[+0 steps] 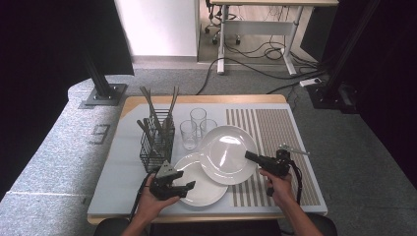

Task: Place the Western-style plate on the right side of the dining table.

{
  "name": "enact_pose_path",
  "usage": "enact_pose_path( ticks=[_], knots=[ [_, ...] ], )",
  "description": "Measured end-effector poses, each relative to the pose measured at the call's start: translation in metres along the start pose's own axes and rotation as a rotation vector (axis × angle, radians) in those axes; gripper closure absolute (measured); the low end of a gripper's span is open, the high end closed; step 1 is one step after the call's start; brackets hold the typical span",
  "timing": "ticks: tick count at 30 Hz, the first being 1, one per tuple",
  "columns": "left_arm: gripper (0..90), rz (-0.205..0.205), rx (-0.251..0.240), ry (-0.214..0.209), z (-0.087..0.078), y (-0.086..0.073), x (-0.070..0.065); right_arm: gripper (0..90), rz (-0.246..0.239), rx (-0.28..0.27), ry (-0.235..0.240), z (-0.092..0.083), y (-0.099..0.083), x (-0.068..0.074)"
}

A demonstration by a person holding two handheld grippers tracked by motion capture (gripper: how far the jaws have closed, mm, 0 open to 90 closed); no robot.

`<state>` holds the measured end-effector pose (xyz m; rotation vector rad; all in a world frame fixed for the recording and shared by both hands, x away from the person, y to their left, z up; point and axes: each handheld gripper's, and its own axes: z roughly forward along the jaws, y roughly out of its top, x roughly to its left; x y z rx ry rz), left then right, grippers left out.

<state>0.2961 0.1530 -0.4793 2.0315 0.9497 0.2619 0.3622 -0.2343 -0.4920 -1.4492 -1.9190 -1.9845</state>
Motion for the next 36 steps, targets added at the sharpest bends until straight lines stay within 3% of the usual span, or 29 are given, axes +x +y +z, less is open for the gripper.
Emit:
enact_pose_path(
  ticks=[36],
  knots=[
    [36.0,0.003,0.030,0.005,0.003,-0.001,0.000,84.7,0.041,-0.046,-0.037,-0.013,0.008,-0.013]
  ],
)
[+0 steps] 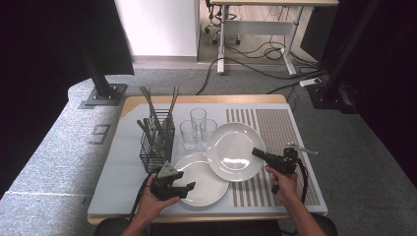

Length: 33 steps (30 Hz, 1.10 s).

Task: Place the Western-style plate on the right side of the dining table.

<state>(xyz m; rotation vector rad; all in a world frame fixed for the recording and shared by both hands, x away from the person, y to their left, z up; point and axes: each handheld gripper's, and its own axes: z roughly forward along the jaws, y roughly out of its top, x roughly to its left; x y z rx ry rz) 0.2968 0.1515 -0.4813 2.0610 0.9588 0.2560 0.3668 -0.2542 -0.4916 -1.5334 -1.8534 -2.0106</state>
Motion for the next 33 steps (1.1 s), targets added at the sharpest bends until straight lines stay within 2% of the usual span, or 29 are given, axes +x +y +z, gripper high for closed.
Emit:
enact_pose_path(
  ticks=[17,33],
  knots=[
    [35.9,0.005,0.010,0.001,0.001,0.000,-0.001,84.6,0.035,-0.027,-0.015,-0.007,0.003,-0.007],
    [35.7,0.008,0.012,0.000,0.001,-0.001,0.000,84.7,0.032,-0.045,-0.035,-0.012,0.006,-0.012]
  ],
)
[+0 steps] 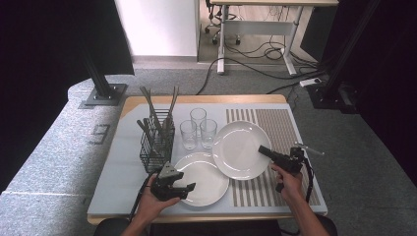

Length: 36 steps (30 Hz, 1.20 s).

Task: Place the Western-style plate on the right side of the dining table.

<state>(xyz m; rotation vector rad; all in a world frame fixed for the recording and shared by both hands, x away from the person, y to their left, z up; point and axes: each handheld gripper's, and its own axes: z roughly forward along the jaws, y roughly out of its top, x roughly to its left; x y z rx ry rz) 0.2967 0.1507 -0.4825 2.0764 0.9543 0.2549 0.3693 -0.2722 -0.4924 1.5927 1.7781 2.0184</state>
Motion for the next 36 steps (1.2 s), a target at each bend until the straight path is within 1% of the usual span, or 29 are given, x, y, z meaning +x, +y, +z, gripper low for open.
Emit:
enact_pose_path(
  ticks=[6,13,17,25,36],
  knots=[
    [35.7,0.000,0.001,0.000,0.000,0.000,0.000,84.7,0.005,-0.003,-0.005,-0.002,0.001,-0.002],
    [35.6,0.002,0.002,0.000,0.000,0.000,0.000,84.7,0.040,-0.020,-0.012,-0.004,0.002,-0.006],
    [35.6,0.001,0.003,-0.001,0.001,0.000,0.000,84.7,0.045,-0.026,-0.016,-0.006,0.002,-0.007],
    [35.6,0.002,0.003,-0.001,0.001,0.000,0.000,84.7,0.073,-0.047,-0.031,-0.009,0.004,-0.013],
    [35.6,0.004,0.003,-0.003,0.000,-0.001,0.000,84.8,0.057,-0.062,-0.045,-0.013,0.006,-0.015]
  ],
)
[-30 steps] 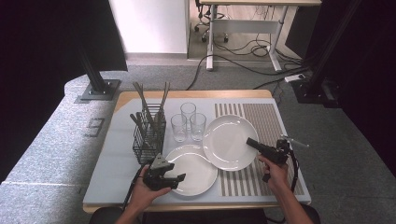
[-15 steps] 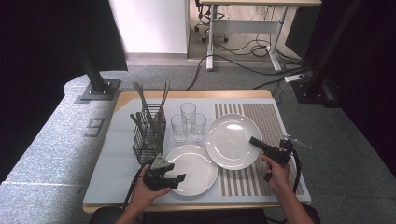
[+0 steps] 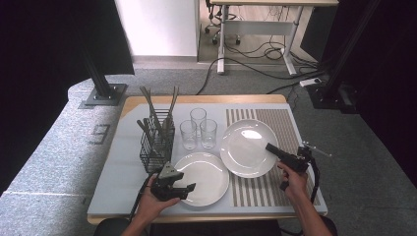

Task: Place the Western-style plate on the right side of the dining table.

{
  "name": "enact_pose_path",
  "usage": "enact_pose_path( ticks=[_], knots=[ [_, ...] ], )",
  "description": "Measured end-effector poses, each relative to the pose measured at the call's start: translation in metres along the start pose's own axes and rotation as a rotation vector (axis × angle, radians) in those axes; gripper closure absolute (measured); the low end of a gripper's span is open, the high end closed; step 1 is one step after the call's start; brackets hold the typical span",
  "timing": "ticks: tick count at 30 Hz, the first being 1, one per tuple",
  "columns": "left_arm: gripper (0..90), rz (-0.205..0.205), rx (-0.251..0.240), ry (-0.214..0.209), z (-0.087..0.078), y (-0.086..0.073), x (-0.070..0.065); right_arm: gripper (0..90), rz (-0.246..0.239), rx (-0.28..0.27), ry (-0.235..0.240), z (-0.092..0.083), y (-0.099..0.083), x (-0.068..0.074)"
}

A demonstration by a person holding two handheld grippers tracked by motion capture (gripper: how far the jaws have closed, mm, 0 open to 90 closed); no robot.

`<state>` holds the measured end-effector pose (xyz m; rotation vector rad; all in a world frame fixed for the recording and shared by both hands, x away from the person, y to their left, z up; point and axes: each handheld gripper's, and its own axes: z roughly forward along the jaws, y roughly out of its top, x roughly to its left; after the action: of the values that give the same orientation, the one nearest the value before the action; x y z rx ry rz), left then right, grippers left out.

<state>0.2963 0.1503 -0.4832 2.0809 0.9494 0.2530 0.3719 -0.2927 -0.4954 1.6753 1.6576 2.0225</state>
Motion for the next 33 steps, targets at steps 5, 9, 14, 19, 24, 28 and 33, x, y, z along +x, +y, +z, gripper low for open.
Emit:
enact_pose_path(
  ticks=[5,9,14,19,24,28,33],
  knots=[
    [35.6,0.002,0.000,0.000,0.000,0.000,0.000,84.8,-0.010,-0.012,-0.019,-0.002,0.002,-0.003],
    [35.6,0.002,0.000,-0.001,0.000,0.000,0.000,84.8,-0.005,-0.019,-0.035,-0.003,0.003,-0.007],
    [35.6,0.003,0.002,-0.002,0.000,0.000,0.000,84.8,-0.007,-0.023,-0.044,-0.004,0.004,-0.010],
    [35.6,0.003,0.002,-0.003,0.000,0.000,0.000,84.8,-0.006,-0.022,-0.054,-0.004,0.005,-0.012],
    [35.6,0.003,0.003,-0.003,0.000,0.000,0.000,84.9,0.010,-0.032,-0.067,-0.005,0.006,-0.016],
    [35.5,0.004,0.003,-0.004,0.000,0.000,0.000,84.9,0.019,-0.041,-0.082,-0.007,0.007,-0.019],
    [35.5,0.002,0.002,-0.003,0.000,0.000,0.000,84.9,0.025,-0.058,-0.097,-0.009,0.009,-0.024]
  ],
)
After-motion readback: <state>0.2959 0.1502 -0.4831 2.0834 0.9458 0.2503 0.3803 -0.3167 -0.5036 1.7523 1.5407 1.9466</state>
